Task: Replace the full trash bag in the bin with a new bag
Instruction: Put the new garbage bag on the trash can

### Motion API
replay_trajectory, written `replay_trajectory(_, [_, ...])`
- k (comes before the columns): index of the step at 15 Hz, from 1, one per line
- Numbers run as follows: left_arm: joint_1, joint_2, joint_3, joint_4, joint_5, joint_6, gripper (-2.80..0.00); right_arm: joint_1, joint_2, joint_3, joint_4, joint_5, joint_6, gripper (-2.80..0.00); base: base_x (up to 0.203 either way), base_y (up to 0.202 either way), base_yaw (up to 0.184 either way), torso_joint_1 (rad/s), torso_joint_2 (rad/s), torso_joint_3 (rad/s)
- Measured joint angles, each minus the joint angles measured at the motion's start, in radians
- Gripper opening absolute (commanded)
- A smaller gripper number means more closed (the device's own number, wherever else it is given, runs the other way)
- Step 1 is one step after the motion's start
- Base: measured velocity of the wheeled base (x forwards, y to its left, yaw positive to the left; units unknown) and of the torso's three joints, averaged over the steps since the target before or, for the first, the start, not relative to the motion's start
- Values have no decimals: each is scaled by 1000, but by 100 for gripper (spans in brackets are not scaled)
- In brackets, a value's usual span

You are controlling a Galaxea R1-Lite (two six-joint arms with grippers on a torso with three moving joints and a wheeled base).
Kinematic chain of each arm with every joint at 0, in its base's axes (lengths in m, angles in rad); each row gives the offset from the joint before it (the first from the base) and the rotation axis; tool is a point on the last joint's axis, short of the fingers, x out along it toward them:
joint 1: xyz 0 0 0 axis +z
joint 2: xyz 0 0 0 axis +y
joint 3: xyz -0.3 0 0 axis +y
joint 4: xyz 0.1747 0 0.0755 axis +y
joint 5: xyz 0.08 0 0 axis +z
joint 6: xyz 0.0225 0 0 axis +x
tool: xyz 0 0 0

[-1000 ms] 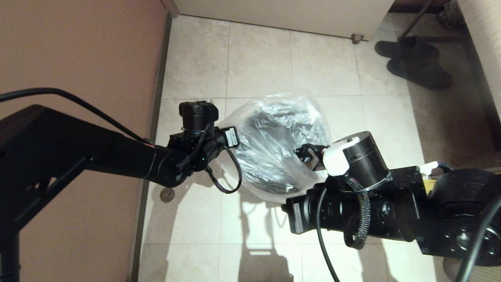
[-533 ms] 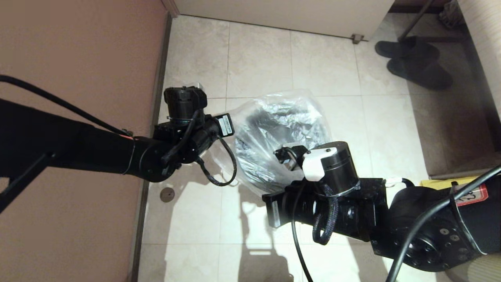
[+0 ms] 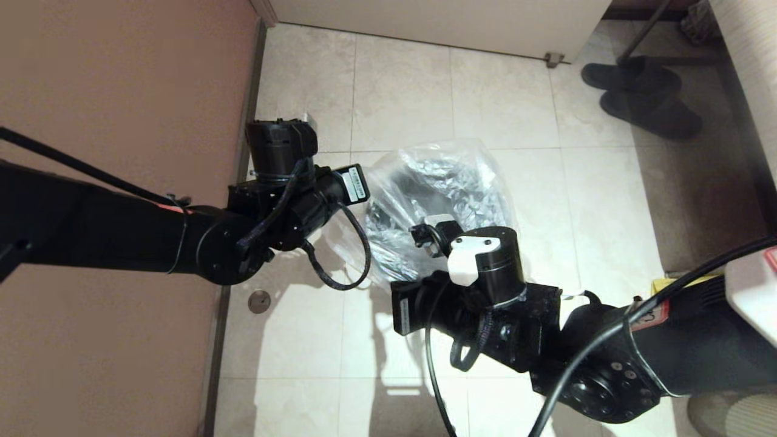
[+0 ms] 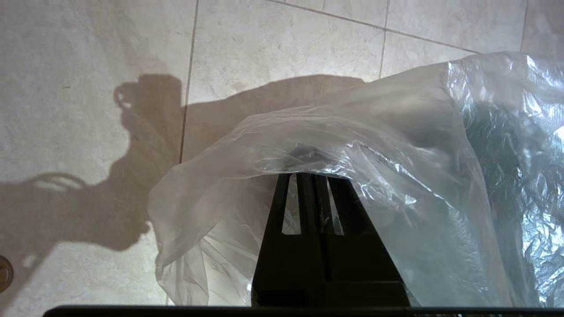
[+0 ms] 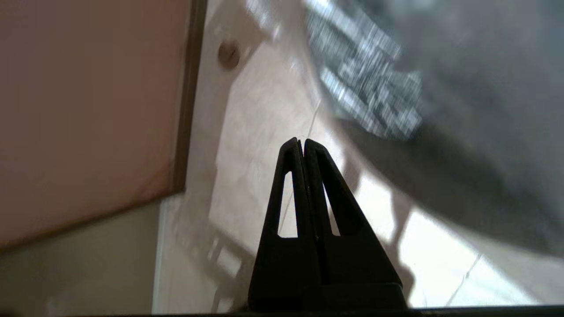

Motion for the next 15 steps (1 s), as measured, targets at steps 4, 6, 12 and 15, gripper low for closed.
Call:
replay_trajectory(4, [-4,-22,8,0,-1,-14,-280,-14,54,-54,-73,-93,-45,-280,0,0,0,0,0,0])
replay_trajectory(6, [-4,-32,16,0,-6,-19,-280,-35,68,-71,-116,-120,-88,-280,0,0,0,0,0,0])
replay_trajectory(12, [-4,-43,29,-2,-12,-22,-280,-90,136,-121,-346,-216,-269,-280,0,0,0,0,0,0])
replay_trajectory(15, [-3,-47,29,-2,-12,-22,-280,-129,150,-124,-447,-244,-399,-280,0,0,0,0,0,0])
